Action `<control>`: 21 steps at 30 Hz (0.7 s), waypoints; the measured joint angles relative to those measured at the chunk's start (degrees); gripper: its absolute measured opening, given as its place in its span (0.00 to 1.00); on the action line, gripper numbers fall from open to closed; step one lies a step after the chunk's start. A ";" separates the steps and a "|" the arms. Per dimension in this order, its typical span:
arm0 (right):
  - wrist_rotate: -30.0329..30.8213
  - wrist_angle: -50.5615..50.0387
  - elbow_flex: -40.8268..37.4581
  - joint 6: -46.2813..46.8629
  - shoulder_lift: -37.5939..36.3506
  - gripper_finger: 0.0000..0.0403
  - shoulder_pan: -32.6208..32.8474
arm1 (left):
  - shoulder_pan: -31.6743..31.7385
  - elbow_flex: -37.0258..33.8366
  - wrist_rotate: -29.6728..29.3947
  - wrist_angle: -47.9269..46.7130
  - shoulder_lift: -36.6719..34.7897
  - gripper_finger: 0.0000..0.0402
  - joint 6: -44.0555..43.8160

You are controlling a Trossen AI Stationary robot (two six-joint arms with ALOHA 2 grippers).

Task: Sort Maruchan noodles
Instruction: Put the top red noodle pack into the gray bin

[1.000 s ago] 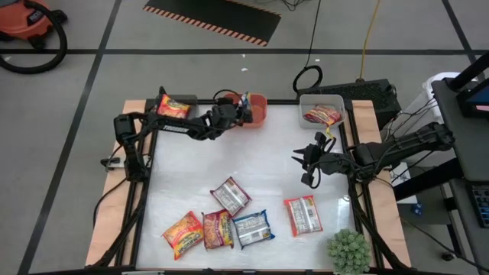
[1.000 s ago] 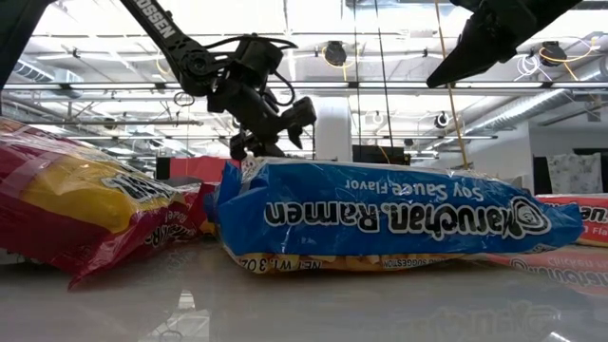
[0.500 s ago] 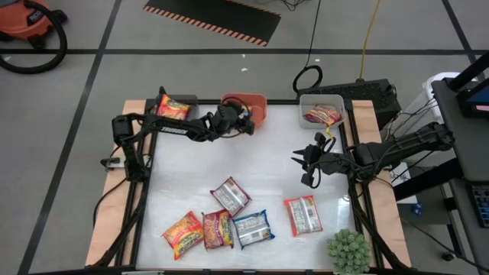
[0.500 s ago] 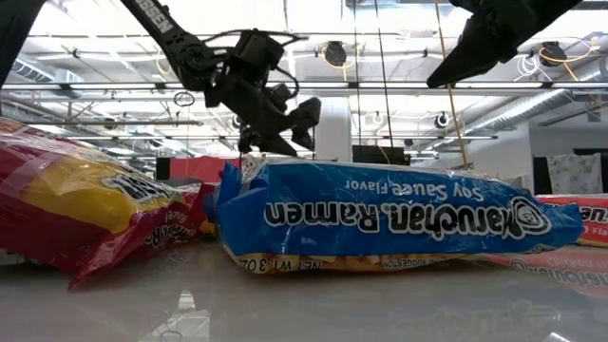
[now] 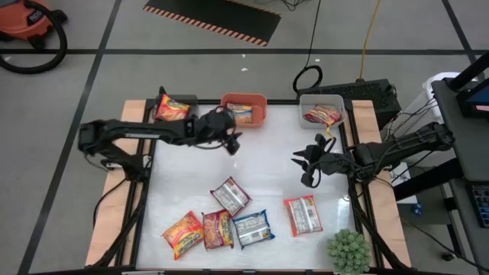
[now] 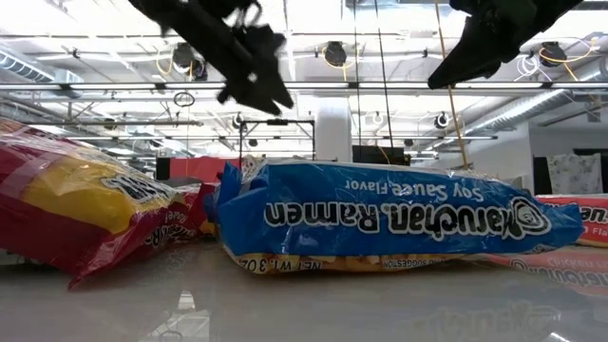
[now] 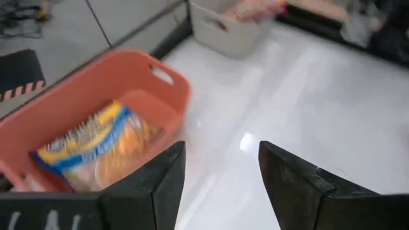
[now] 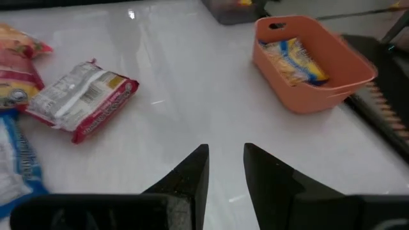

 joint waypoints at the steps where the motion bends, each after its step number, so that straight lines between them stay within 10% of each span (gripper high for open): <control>1: -0.58 -0.02 0.00 0.61 0.00 0.23 0.01 | -1.10 0.00 0.00 -2.80 -1.42 0.50 -0.01; 21: -12.39 12.57 0.04 20.41 12.93 0.23 8.65 | -21.43 -0.04 -5.02 -15.04 -8.16 0.50 -4.00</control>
